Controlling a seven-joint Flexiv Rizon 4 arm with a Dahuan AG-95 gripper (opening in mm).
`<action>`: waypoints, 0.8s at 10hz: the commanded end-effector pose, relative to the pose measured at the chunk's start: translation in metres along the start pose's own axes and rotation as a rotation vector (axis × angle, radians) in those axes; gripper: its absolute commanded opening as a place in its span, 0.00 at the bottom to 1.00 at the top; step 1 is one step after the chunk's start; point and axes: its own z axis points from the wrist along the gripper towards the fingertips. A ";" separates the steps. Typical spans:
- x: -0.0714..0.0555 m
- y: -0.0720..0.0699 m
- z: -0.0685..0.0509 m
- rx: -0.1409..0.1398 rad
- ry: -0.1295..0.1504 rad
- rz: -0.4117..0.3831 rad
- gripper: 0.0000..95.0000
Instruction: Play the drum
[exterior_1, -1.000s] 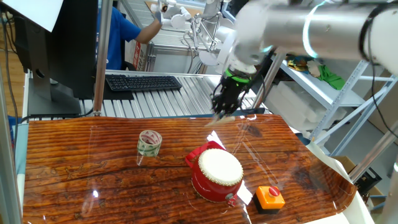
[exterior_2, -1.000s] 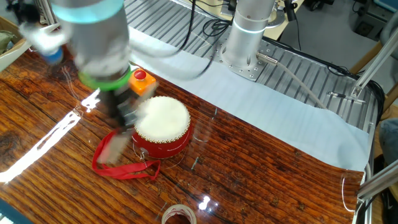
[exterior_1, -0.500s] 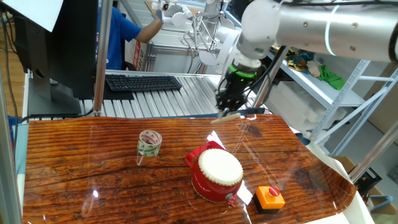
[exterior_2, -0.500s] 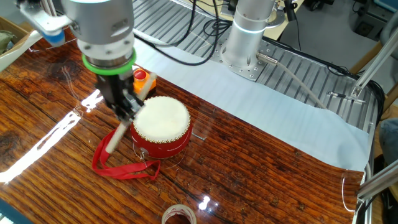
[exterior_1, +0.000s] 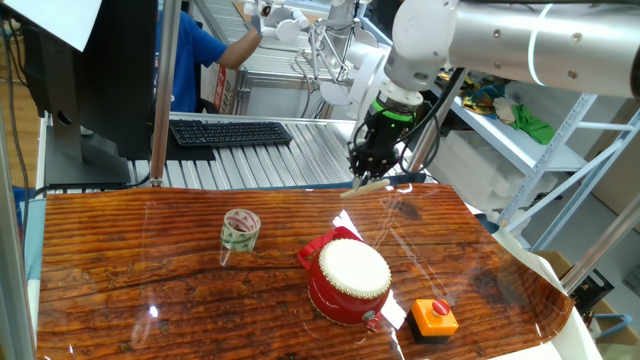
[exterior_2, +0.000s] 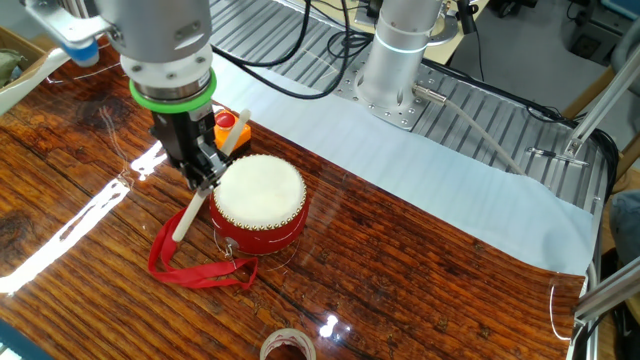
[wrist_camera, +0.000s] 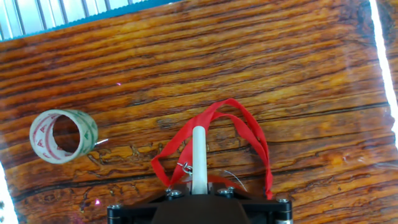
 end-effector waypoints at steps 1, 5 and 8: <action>0.000 0.001 -0.001 -0.001 0.000 0.003 0.00; 0.003 0.005 0.004 -0.001 -0.003 0.010 0.00; 0.012 0.009 0.016 0.002 -0.010 0.018 0.00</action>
